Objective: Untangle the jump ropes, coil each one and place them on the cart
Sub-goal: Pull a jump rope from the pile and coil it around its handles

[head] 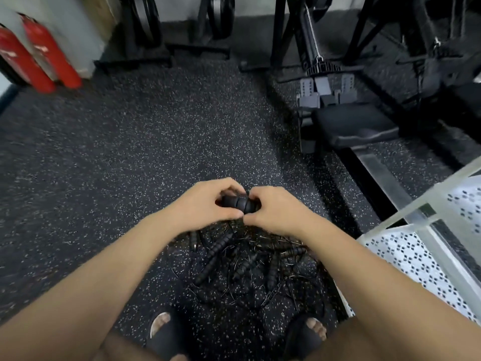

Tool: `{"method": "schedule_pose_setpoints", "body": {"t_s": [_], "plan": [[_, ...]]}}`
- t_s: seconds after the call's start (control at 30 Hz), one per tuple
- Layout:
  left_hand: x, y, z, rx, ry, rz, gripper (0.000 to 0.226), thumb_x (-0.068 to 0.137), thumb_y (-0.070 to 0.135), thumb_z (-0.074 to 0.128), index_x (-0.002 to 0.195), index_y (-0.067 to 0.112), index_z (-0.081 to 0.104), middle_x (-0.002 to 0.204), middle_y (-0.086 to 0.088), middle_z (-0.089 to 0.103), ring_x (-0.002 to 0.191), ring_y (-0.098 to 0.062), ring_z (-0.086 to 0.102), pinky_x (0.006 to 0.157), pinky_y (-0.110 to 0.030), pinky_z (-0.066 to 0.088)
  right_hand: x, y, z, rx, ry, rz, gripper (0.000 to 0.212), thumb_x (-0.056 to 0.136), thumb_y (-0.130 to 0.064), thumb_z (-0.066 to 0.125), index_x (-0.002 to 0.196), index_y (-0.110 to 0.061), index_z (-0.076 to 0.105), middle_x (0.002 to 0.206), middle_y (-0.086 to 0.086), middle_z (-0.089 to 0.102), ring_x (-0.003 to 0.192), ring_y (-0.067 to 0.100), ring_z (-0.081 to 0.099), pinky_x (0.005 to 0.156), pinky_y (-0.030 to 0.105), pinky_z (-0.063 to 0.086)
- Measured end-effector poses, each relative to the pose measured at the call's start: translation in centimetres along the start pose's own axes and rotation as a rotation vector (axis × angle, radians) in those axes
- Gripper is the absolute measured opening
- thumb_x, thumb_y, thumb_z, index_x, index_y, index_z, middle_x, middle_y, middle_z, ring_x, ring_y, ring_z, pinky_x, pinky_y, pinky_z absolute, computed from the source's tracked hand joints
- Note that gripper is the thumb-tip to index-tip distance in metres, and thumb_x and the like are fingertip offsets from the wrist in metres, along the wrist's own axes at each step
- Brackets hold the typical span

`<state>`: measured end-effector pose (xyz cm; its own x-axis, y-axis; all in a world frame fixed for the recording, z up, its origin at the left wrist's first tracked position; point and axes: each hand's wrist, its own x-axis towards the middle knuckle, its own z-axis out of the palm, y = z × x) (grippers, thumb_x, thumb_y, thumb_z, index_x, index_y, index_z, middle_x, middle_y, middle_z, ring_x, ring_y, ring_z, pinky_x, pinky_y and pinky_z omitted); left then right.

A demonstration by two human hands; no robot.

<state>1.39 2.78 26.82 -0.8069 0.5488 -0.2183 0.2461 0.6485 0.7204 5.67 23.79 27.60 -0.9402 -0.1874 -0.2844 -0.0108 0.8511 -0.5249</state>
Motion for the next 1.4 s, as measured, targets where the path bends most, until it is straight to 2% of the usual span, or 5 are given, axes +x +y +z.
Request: {"method": "schedule_pose_setpoints", "body": {"t_s": [0.33, 0.77, 0.97, 1.1, 1.4], "plan": [[-0.8, -0.2, -1.7, -0.504, 0.306, -0.048, 0.035, 0.092, 0.0, 0.078, 0.114, 0.027, 0.076, 0.111, 0.007, 0.082, 0.11, -0.011, 0.075, 0.107, -0.036, 0.054, -0.5, -5.2, -5.5, 0.238, 0.205, 0.025, 0.026, 0.076, -0.04, 0.078, 0.081, -0.016, 0.067, 0.069, -0.005, 0.065, 0.065, 0.016, 0.058, 0.06, 0.033, 0.046], [4.5, -1.8, 1.7, -0.228, 0.223, -0.143, 0.011, 0.106, 0.042, 0.064, 0.097, 0.036, 0.066, 0.097, 0.012, 0.079, 0.086, -0.017, 0.068, 0.077, -0.035, 0.052, 0.9, -4.7, -4.9, 0.979, 0.461, -0.031, 0.02, 0.092, -0.016, 0.077, 0.092, -0.001, 0.063, 0.071, 0.004, 0.061, 0.064, 0.017, 0.053, 0.063, 0.035, 0.044], [4.4, -0.1, 1.9, -0.269, 0.236, -0.157, 0.016, 0.113, 0.028, 0.053, 0.098, 0.027, 0.059, 0.09, 0.012, 0.079, 0.084, -0.035, 0.07, 0.076, -0.046, 0.058, 2.3, -3.6, -3.5, 0.966, 0.483, 0.032, 0.022, 0.094, -0.029, 0.076, 0.095, -0.01, 0.064, 0.078, 0.003, 0.064, 0.072, 0.019, 0.055, 0.074, 0.043, 0.047], [3.7, 1.5, 0.0, -0.299, 0.354, -0.156, 0.018, 0.112, 0.037, 0.051, 0.098, 0.028, 0.059, 0.086, 0.004, 0.072, 0.062, -0.014, 0.049, 0.059, -0.034, 0.041, 2.9, -2.8, -2.0, 0.974, 0.41, 0.144, 0.023, 0.091, -0.039, 0.072, 0.104, -0.022, 0.065, 0.106, 0.01, 0.074, 0.094, 0.025, 0.069, 0.095, 0.049, 0.053], [2.7, 4.4, -3.6, -0.722, 0.555, -0.031, 0.017, 0.109, 0.016, 0.056, 0.097, 0.015, 0.067, 0.091, 0.001, 0.078, 0.084, -0.011, 0.07, 0.077, -0.034, 0.053, 4.1, -4.1, 1.1, 0.944, 0.283, 0.145, 0.027, 0.092, -0.014, 0.079, 0.109, -0.032, 0.068, 0.102, -0.007, 0.081, 0.106, 0.02, 0.076, 0.105, 0.047, 0.055]]}}
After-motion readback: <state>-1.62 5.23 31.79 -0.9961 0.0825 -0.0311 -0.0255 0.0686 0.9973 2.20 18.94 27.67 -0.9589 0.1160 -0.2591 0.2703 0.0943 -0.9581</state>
